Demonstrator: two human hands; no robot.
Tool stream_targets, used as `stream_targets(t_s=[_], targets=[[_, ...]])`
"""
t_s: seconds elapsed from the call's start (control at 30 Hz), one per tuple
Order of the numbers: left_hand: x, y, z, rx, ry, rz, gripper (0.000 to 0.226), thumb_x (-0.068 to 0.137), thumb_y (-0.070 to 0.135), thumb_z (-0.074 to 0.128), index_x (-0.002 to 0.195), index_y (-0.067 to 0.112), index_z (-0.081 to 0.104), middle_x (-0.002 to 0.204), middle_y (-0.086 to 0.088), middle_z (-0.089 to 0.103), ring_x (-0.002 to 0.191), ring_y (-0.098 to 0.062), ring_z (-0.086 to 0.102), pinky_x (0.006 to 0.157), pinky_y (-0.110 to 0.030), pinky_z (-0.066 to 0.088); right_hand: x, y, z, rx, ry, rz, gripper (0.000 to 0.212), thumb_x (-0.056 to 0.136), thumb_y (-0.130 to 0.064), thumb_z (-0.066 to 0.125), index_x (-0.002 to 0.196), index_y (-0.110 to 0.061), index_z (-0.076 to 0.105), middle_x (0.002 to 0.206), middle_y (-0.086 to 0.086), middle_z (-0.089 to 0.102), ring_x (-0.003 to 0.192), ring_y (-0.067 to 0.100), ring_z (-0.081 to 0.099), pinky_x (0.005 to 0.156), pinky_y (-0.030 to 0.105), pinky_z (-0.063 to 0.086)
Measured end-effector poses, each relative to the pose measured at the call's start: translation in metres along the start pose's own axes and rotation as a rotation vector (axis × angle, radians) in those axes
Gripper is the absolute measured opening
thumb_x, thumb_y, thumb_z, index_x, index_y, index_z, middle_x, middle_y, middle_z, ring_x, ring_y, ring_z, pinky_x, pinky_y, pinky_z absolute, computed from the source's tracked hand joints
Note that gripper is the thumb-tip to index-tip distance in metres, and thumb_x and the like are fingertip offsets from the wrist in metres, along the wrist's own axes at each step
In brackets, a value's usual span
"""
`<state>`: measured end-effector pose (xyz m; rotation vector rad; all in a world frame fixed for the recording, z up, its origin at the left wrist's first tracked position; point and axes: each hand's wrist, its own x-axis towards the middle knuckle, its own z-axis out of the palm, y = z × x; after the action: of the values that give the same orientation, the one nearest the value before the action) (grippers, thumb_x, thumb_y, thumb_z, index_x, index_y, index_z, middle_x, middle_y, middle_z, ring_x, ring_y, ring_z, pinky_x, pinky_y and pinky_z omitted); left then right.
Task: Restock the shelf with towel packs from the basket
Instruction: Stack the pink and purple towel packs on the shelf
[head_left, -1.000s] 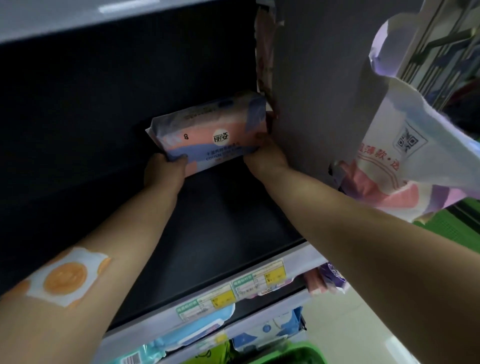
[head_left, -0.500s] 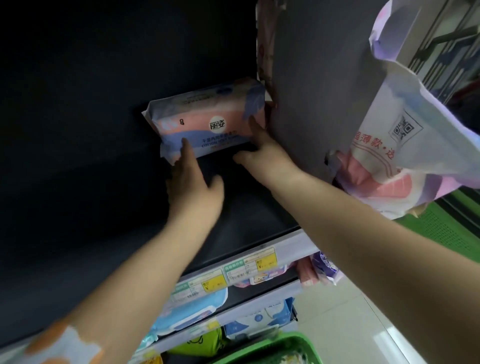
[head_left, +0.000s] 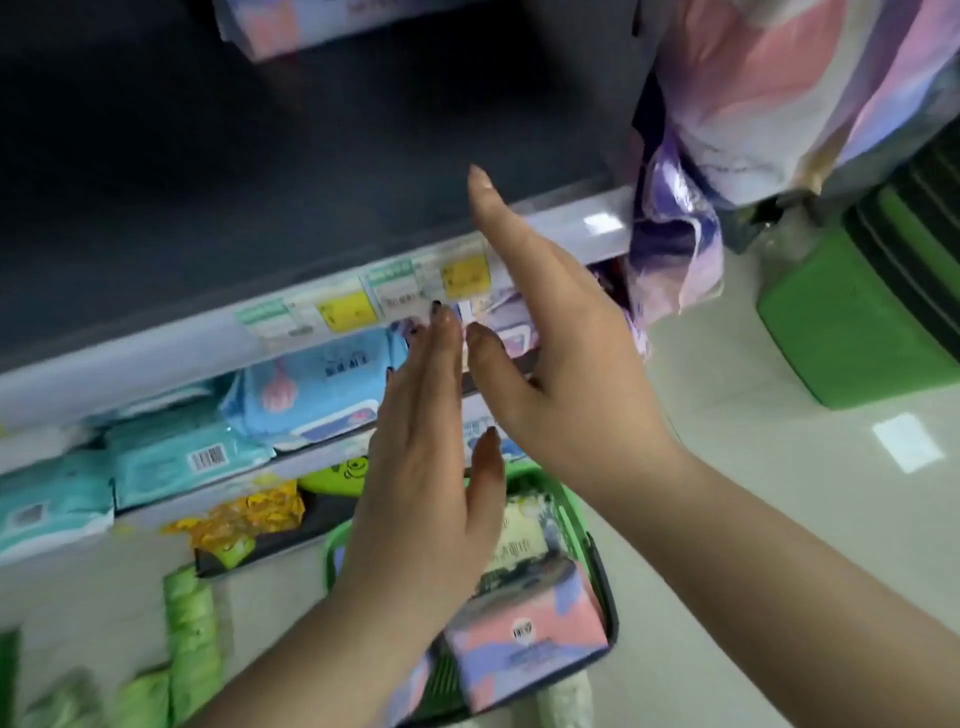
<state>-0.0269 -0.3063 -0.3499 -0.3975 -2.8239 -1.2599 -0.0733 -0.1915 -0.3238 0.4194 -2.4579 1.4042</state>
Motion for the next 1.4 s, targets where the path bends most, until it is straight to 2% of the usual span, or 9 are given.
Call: stream_targets(t_s=[0.17,0.27,0.43,0.63,0.77,0.97,1.07,1.23,1.4], targets=[[-0.036,-0.031,0.044,0.044,-0.061,-0.182,0.075,0.081,0.019,0.043,0.142,0.026,0.000,0.148,0.011,0.014,0.143,-0.022,0.018,0.113,-0.048,0.026,-0.055,0.033,0.022,0.001,-0.091,0.165,0.065,0.077,-0.008,0.047,0.140,-0.003,0.035,0.135,0.010,0.051,0.123,0.018,0.044,0.100,0.012,0.031],[-0.067,-0.061,0.086,0.088,-0.178,-0.345,0.075,0.088,0.012,0.050,0.146,0.017,0.002,0.154,-0.005,0.019,0.142,-0.025,0.021,0.112,-0.046,0.028,-0.093,0.058,0.030,0.047,-0.166,0.442,0.066,0.080,-0.009,0.051,0.143,-0.013,0.032,0.137,0.006,0.049,0.125,0.016,0.043,0.091,0.000,0.025],[-0.125,-0.119,0.141,0.126,-0.369,-0.674,0.078,0.089,0.011,0.049,0.150,0.021,0.000,0.152,-0.005,0.030,0.126,-0.029,0.045,0.094,-0.043,0.045,-0.151,0.117,0.045,-0.065,-0.408,0.828,0.067,0.087,-0.007,0.052,0.146,-0.025,0.026,0.142,0.002,0.045,0.120,0.020,0.049,0.082,0.015,0.031],[-0.171,-0.163,0.170,0.188,-0.426,-0.836,0.076,0.085,0.007,0.048,0.149,0.023,0.010,0.139,-0.012,0.046,0.110,-0.032,0.055,0.065,-0.031,0.044,-0.210,0.174,0.069,-0.216,-0.671,1.048,0.066,0.089,-0.013,0.048,0.148,-0.024,0.020,0.141,0.009,0.044,0.122,0.027,0.046,0.091,0.028,0.039],[-0.180,-0.182,0.183,0.182,-0.499,-0.936,0.066,0.085,0.003,0.047,0.145,0.012,0.021,0.122,-0.022,0.053,0.099,-0.035,0.058,0.066,-0.031,0.041,-0.234,0.199,0.083,-0.254,-0.747,1.145,0.065,0.090,-0.016,0.045,0.148,-0.026,0.019,0.136,0.008,0.048,0.112,0.027,0.054,0.083,0.027,0.042],[-0.184,-0.202,0.198,0.019,-0.406,-1.240,0.043,0.082,-0.002,0.047,0.124,-0.003,0.039,0.093,-0.019,0.056,0.086,-0.035,0.057,0.070,-0.038,0.047,-0.254,0.221,0.095,-0.239,-0.798,1.308,0.047,0.083,-0.017,0.048,0.129,-0.014,0.044,0.115,0.008,0.058,0.105,0.028,0.056,0.076,0.025,0.040],[-0.183,-0.204,0.202,0.017,-0.474,-1.374,0.031,0.088,0.004,0.049,0.118,-0.005,0.050,0.109,-0.021,0.057,0.103,-0.033,0.056,0.072,-0.027,0.039,-0.274,0.243,0.105,-0.222,-0.853,1.340,0.049,0.071,-0.027,0.045,0.116,-0.011,0.055,0.108,0.002,0.062,0.094,0.023,0.059,0.076,0.026,0.046],[-0.183,-0.203,0.217,-0.136,-0.369,-1.526,0.015,0.087,0.000,0.052,0.072,0.003,0.049,0.068,-0.011,0.048,0.053,-0.015,0.040,0.026,-0.009,0.024,-0.277,0.232,0.106,-0.217,-0.818,1.416,0.039,0.088,-0.018,0.051,0.124,-0.006,0.046,0.104,0.012,0.056,0.082,0.023,0.049,0.060,0.023,0.035],[-0.182,-0.193,0.213,-0.219,-0.220,-1.550,0.004,0.082,-0.003,0.052,0.085,-0.005,0.054,0.067,-0.009,0.045,0.053,-0.017,0.040,0.040,-0.022,0.030,-0.274,0.226,0.110,-0.152,-0.749,1.430,0.045,0.084,-0.016,0.054,0.126,-0.005,0.043,0.097,0.006,0.050,0.081,0.021,0.049,0.060,0.025,0.038]])
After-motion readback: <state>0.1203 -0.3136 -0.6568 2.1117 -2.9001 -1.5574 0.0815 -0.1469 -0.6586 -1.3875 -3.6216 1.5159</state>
